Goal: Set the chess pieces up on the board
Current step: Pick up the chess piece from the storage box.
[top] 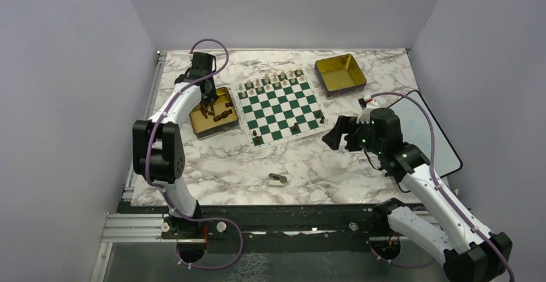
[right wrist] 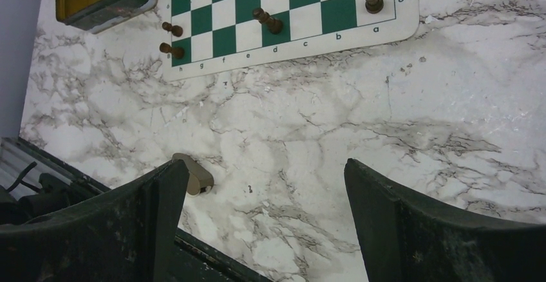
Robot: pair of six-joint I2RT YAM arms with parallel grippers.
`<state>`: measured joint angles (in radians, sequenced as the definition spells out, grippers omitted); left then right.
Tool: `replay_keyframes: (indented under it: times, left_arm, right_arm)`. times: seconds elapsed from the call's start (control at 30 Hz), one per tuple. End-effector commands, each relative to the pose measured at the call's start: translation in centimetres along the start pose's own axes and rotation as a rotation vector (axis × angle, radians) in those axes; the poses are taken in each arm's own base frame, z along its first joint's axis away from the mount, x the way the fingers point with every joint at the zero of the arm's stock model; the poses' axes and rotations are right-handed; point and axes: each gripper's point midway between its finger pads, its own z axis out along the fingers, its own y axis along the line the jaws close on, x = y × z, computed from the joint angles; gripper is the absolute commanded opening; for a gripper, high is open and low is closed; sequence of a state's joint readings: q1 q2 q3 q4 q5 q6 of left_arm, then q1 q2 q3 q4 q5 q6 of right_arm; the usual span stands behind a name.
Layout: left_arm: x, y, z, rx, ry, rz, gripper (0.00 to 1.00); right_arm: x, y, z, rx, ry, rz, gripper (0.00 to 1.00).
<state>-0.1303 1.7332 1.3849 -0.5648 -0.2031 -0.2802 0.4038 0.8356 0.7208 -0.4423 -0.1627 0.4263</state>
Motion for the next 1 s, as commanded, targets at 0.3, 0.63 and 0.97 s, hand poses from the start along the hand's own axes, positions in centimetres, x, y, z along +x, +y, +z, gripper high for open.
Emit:
replay_keyframes:
  times: [0.3,0.63,0.97]
  left_arm:
    - [-0.8,4.7,4.6,-0.091,-0.018,-0.093,0.24]
    - [-0.1,4.7,6.6,-0.092,0.011,-0.094,0.24]
    - [1.6,4.7,7.8,-0.093,0.053,-0.091,0.23]
  right_arm:
    - [0.2,0.4,0.4,-0.03,0.016,-0.014,0.96]
    - [0.2,0.5,0.8,-0.036,0.025,-0.012,0.96]
    - [0.3,0.6,1.0,-0.042,0.032,-0.009,0.96]
